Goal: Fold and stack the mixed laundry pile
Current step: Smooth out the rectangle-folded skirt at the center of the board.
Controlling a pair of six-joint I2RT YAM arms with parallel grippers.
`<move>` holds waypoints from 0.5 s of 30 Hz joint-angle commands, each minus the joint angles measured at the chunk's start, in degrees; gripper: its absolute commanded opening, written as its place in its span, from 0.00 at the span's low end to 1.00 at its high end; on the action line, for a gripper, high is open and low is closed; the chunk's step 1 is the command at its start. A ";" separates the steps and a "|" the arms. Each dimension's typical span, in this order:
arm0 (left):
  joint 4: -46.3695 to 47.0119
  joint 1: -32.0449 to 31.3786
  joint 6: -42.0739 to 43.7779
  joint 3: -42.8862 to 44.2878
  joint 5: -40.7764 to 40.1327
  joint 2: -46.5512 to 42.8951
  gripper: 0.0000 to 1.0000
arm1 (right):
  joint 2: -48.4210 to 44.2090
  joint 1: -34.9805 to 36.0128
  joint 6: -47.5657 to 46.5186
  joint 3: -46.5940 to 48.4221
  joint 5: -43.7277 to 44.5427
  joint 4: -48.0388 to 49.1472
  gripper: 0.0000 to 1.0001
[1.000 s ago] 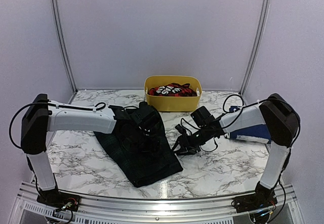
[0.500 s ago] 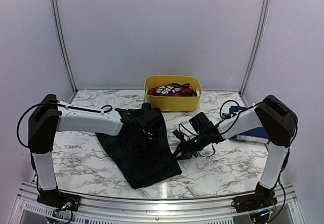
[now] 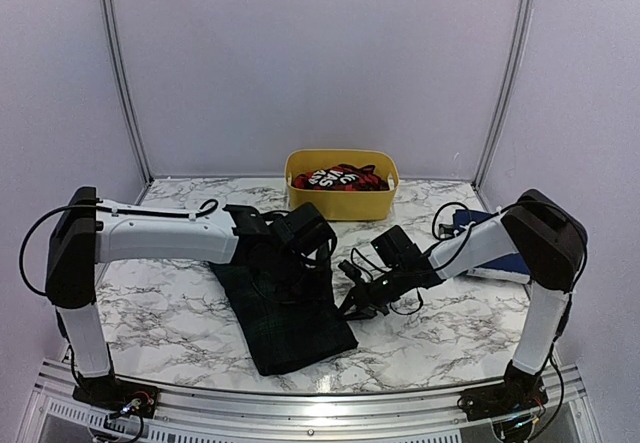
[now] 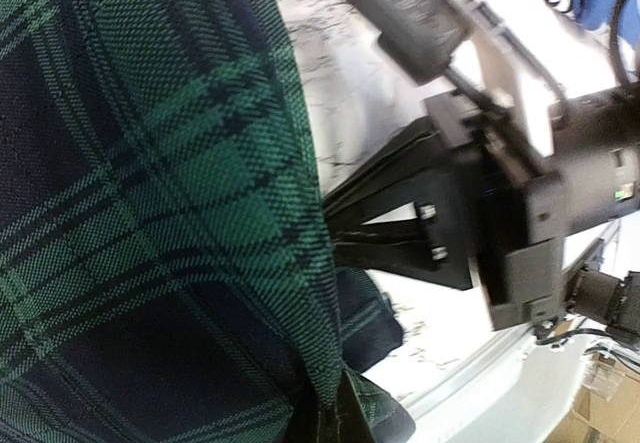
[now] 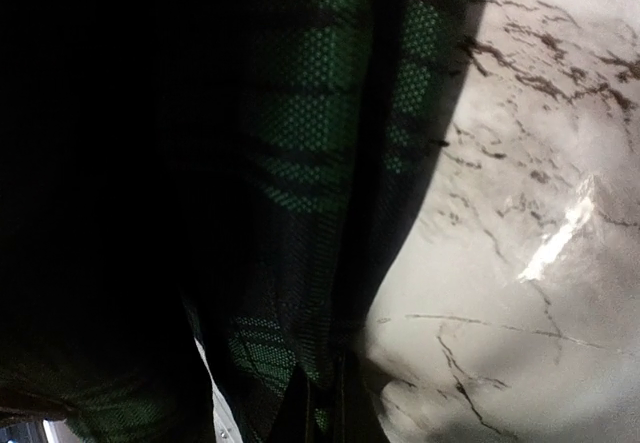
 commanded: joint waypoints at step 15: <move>10.59 1.56 -0.33 0.85 4.45 7.93 0.05 | -7.98 0.41 1.90 -4.17 1.23 -0.01 0.30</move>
